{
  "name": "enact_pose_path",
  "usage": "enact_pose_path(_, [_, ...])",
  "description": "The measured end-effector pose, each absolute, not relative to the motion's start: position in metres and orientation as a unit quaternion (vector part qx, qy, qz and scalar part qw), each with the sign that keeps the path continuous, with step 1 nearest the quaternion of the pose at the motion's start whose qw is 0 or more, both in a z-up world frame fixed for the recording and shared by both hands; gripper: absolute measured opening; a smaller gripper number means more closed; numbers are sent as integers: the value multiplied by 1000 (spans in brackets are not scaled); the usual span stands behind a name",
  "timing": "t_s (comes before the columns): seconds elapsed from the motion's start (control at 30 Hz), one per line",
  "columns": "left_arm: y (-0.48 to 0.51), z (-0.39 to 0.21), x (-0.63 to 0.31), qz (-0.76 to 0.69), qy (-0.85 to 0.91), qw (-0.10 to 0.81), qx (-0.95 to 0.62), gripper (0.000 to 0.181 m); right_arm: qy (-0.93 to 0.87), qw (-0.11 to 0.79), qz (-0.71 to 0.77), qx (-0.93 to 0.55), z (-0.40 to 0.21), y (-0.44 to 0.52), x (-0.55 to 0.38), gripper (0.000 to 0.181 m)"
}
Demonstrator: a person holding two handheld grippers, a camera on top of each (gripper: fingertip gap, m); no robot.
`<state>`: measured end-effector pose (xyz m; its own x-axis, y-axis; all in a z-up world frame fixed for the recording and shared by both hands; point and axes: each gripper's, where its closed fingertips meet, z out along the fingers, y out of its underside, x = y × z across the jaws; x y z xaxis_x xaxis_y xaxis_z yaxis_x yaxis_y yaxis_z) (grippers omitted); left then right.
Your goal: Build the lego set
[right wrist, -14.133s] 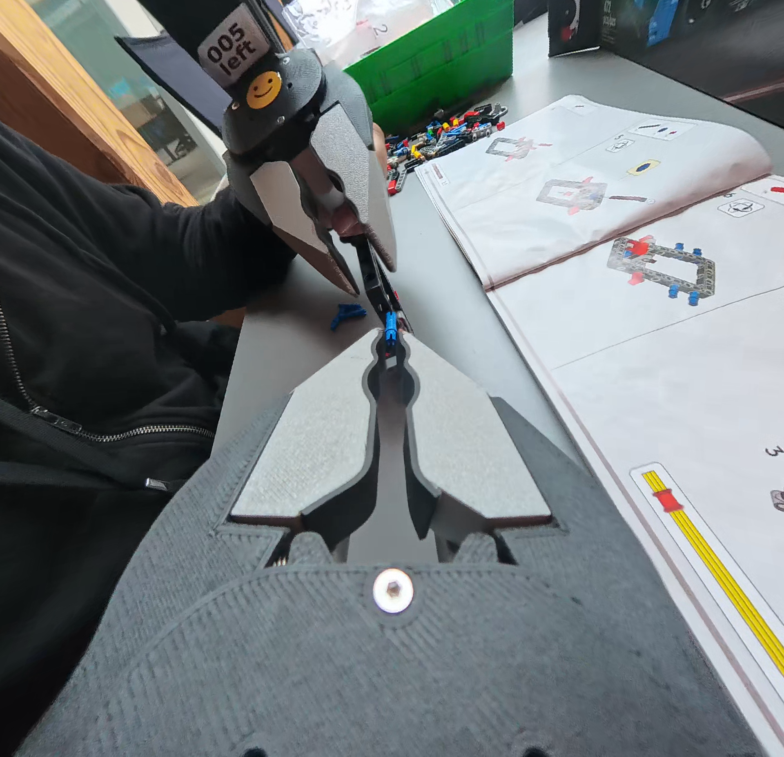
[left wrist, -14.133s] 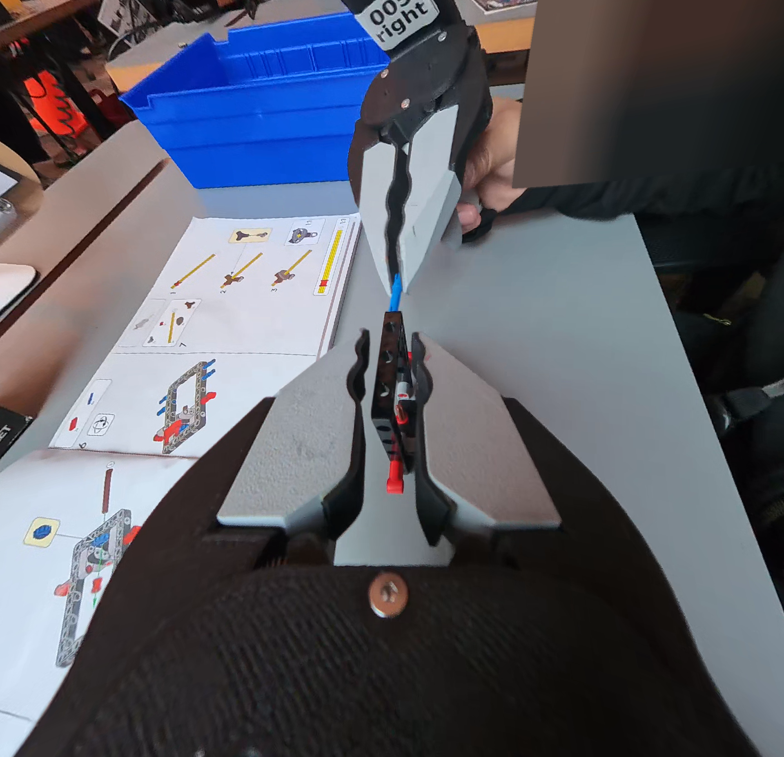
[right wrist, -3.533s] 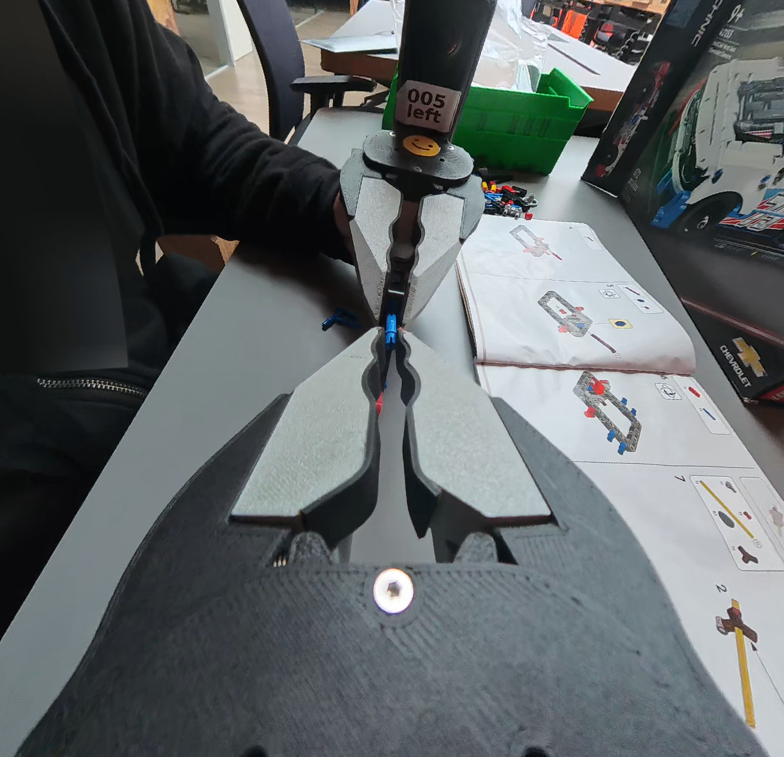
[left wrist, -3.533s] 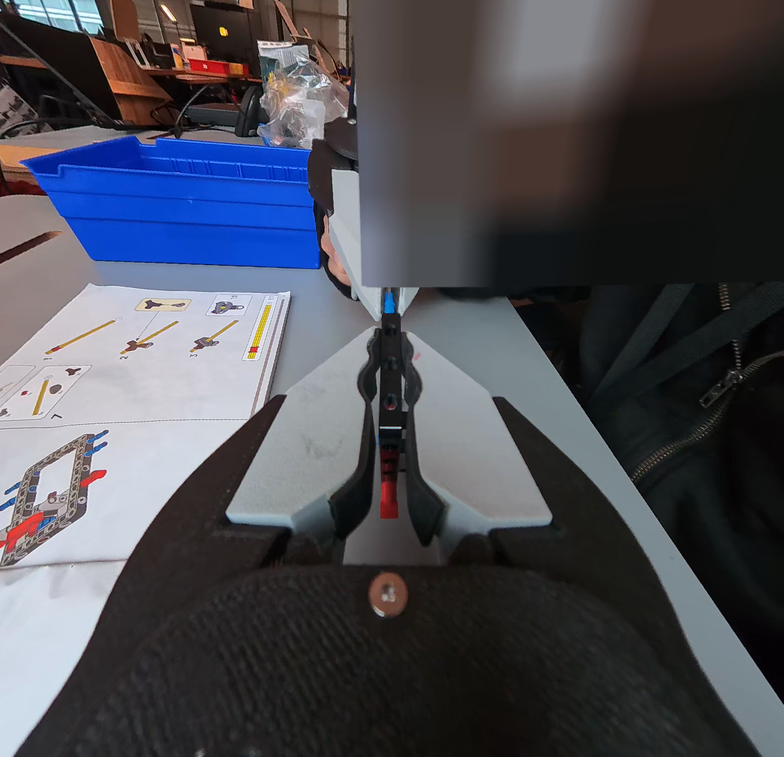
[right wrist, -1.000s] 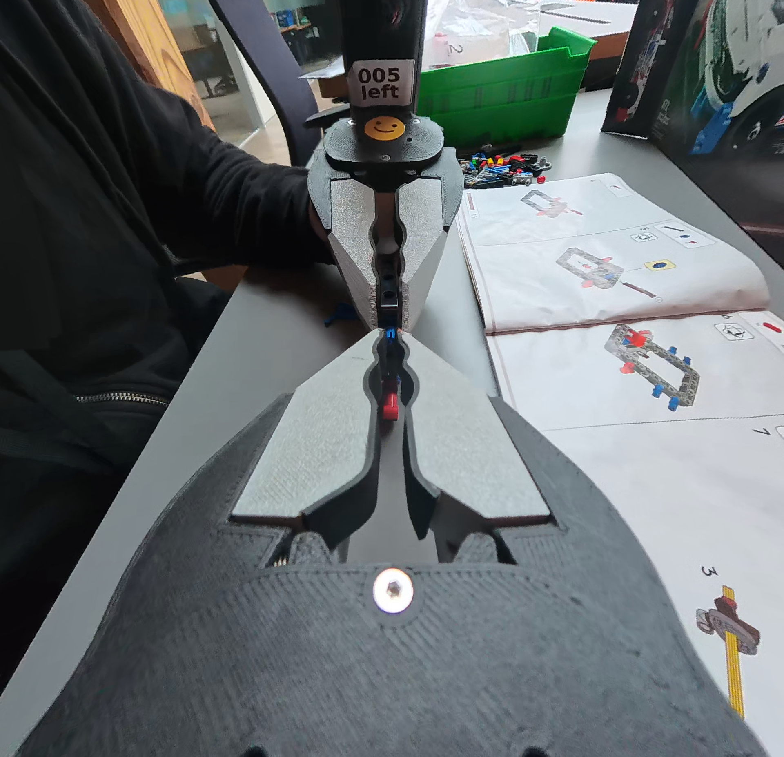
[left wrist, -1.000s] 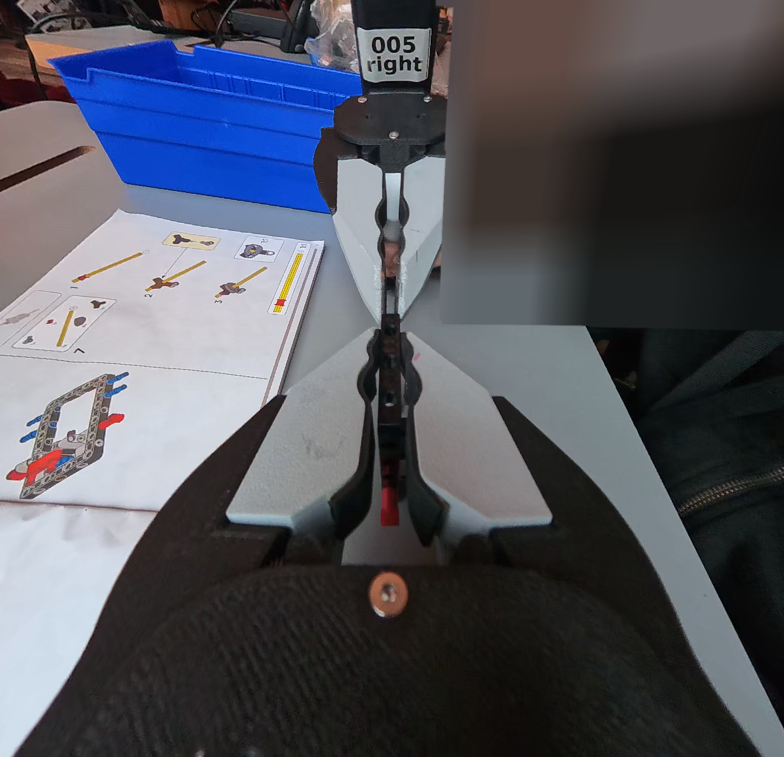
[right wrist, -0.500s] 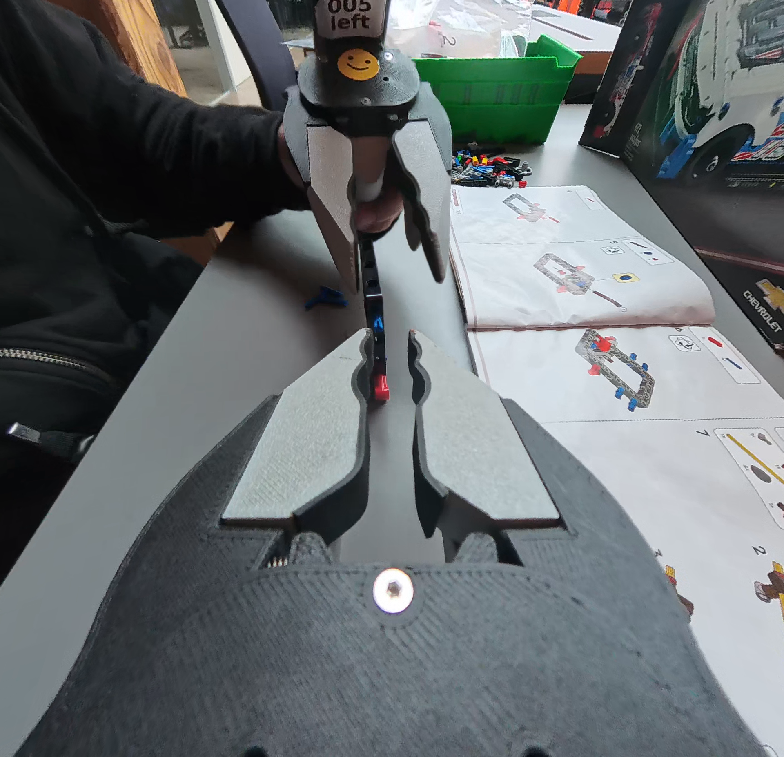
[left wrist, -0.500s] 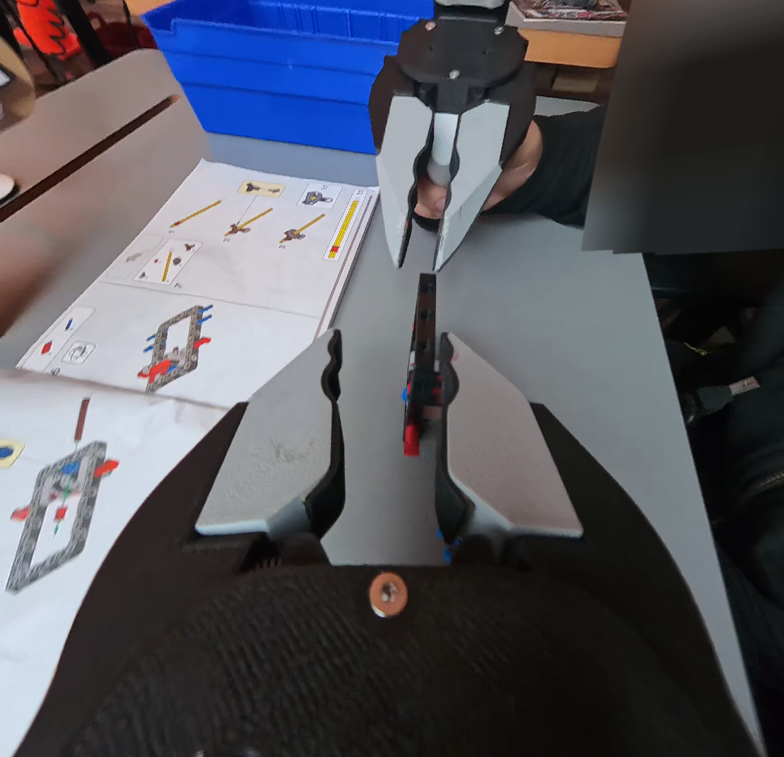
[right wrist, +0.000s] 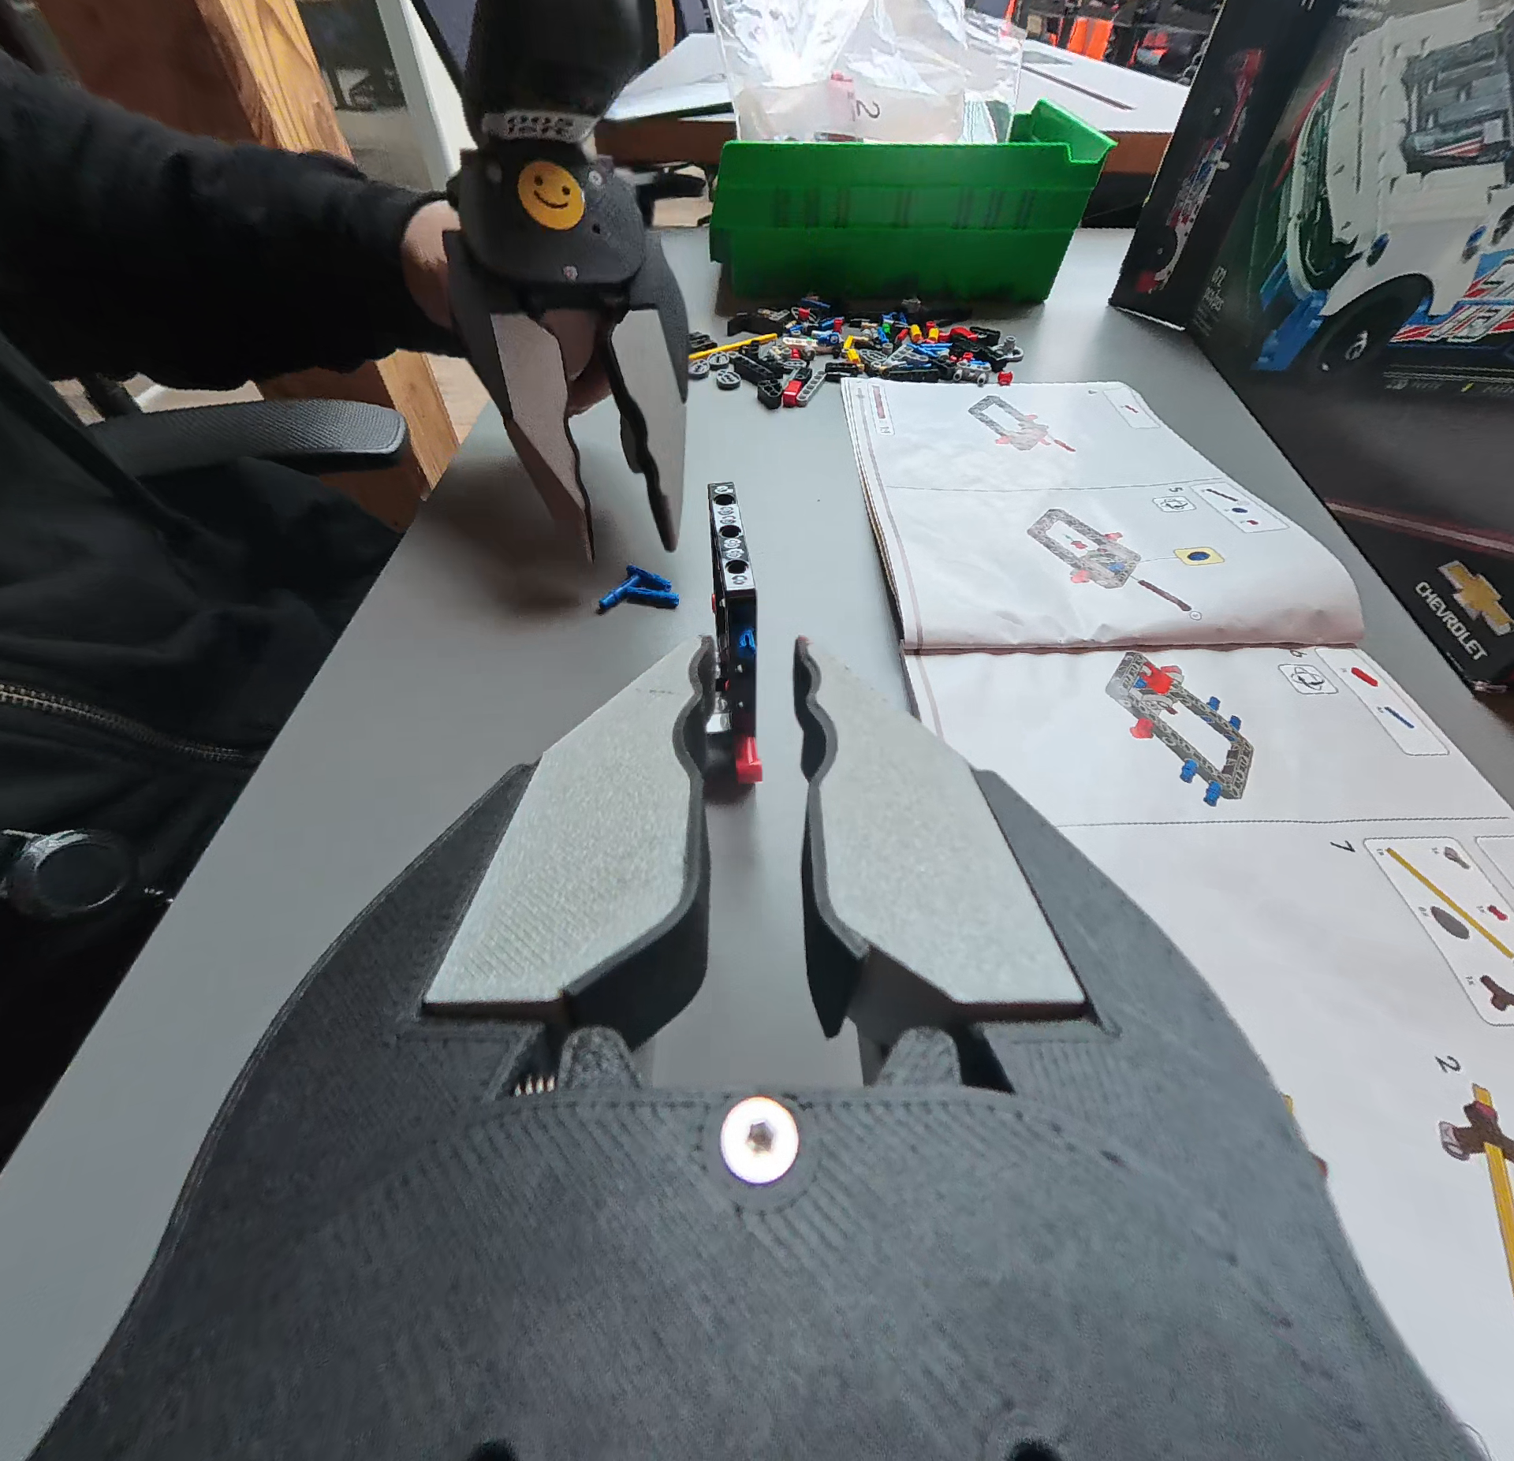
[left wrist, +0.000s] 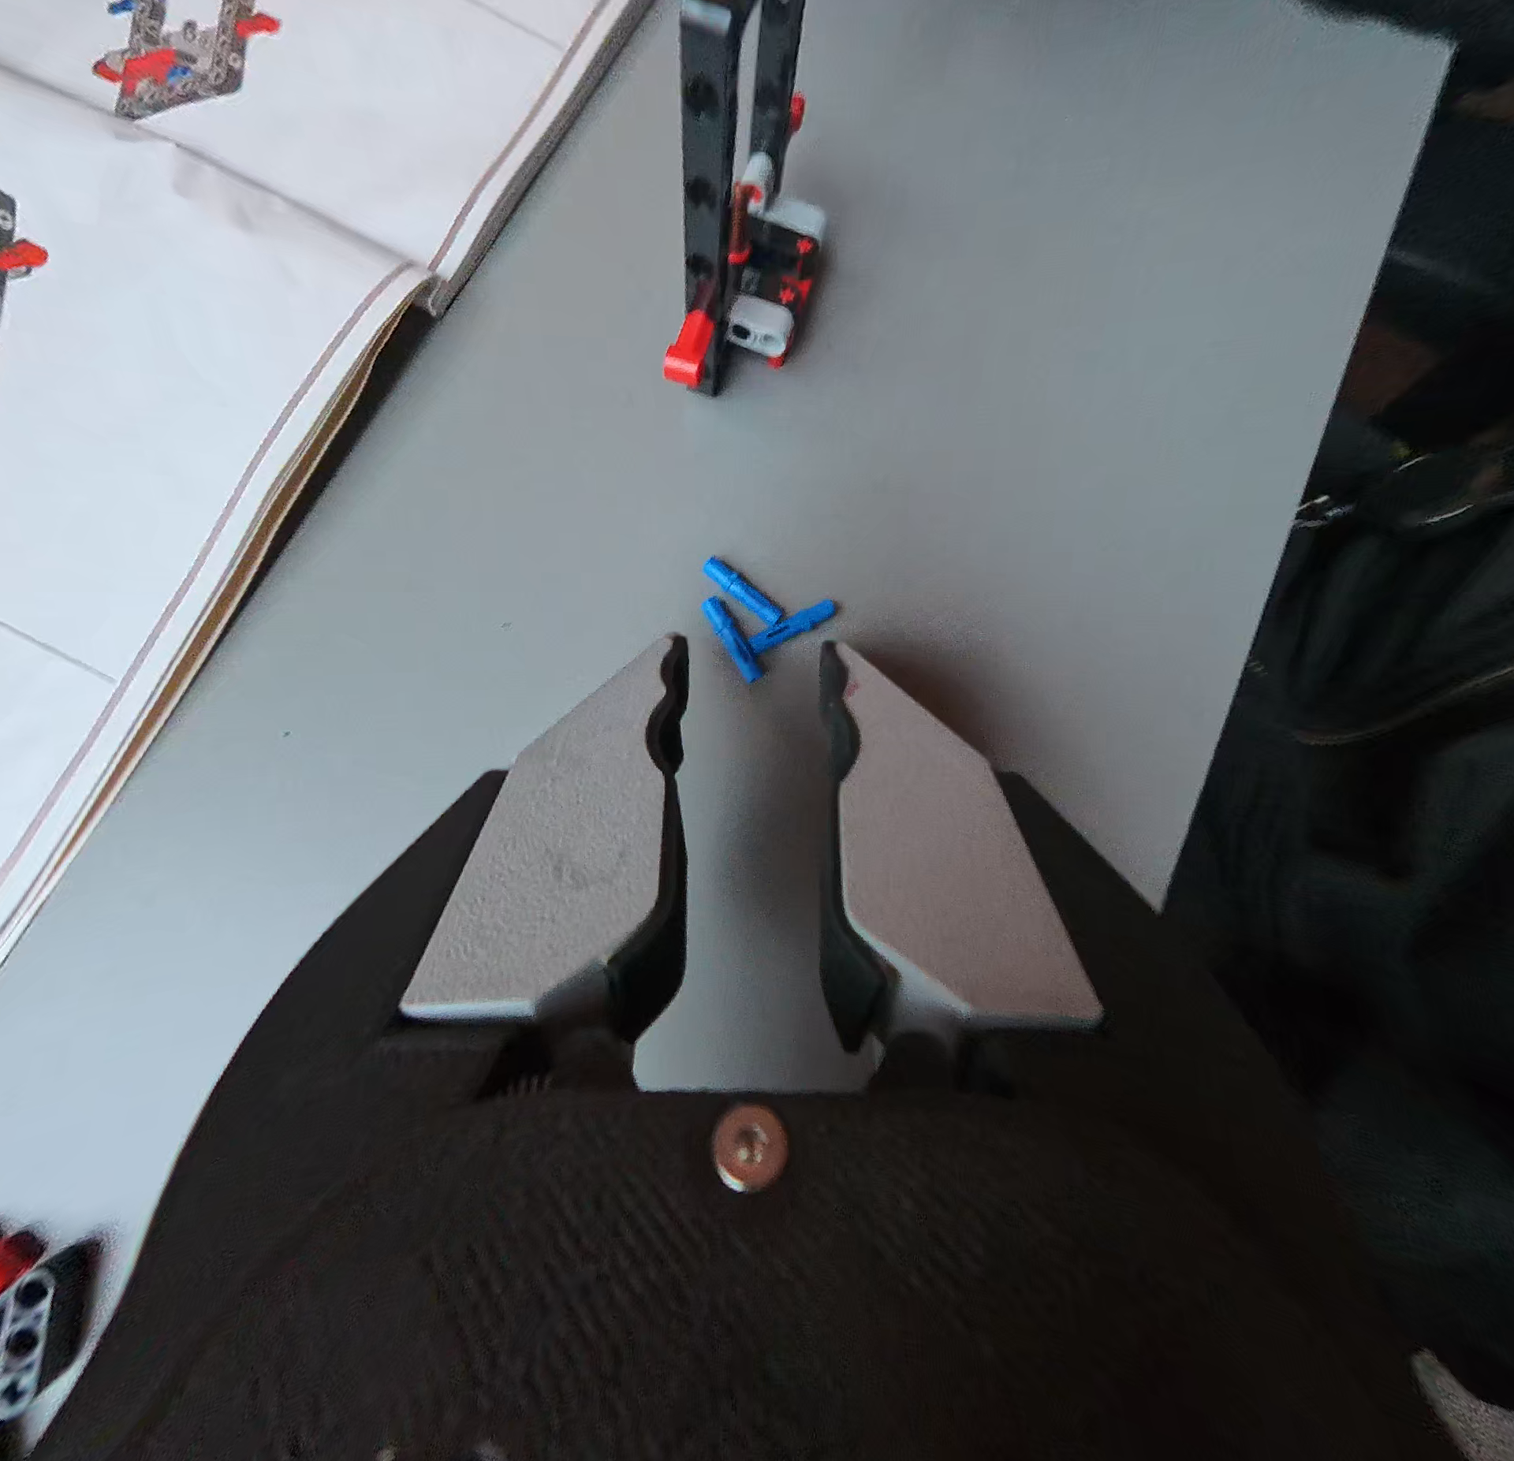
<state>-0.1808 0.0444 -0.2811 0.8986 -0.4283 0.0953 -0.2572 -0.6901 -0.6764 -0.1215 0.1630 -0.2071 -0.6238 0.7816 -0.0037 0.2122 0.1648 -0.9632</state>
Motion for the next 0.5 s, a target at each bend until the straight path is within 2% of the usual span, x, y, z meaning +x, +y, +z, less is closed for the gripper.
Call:
enact_pose_path(0.2, [45,-290,-184,-126,181,322,-921,25,-711,266,553,-344,-200,165,-119,15])
enact_pose_path(0.37, [49,-292,-186,-117,179,326,-921,3,-708,271,554,-344,-198,168,-118,15])
enact_pose_path(0.5, [46,-292,-192,-130,160,329,-922,3,-701,270,562,-346,-195,170,-117,15])
